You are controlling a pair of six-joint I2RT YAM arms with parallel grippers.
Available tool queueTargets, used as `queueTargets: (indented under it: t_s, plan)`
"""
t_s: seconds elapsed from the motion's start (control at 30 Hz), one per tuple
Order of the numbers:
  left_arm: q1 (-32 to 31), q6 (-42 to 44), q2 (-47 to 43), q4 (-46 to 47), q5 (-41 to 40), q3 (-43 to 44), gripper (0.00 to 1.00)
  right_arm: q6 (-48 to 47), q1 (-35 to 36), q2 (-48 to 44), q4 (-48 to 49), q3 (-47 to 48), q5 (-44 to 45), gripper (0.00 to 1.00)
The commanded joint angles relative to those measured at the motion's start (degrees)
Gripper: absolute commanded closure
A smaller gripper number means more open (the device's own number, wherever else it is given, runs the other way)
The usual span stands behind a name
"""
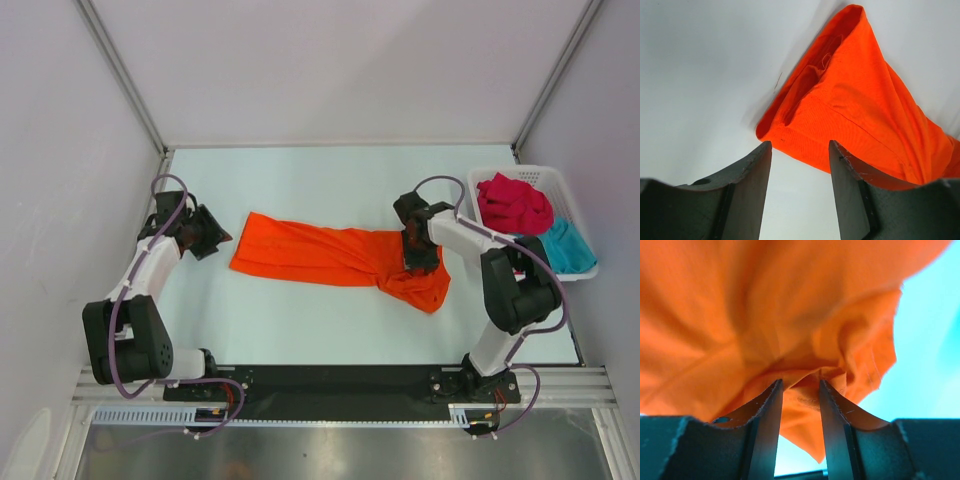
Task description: Fold and stack the t-shirts
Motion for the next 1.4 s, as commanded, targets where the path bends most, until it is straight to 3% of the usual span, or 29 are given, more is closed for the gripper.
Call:
queueTargets:
  t_s: [0.0,0.47,0.63,1.37]
  plan:
    - [0.67,1.01,0.2,2.44,1.72,1.69,0.45,0.92,0.75,-6.57,-3.04,-1.24,2.25,0.6]
    - [1.1,0.83,-0.32,2.97,2.86,0.99,0.45,4.35,3.3,-14.49,-7.44,-6.16,1.63,0.6]
    - [1.1,0.83,-0.76,2.97,3.21,0.64,0.45,4.97,3.47,-15.37,-6.83,-3.71,-0.66,0.59]
    - [2.78,1.89,-0.68,1.3,2.69,2.48,0.45,-2.41,-9.53,6.68,-1.64,17.73,1.9,0.58]
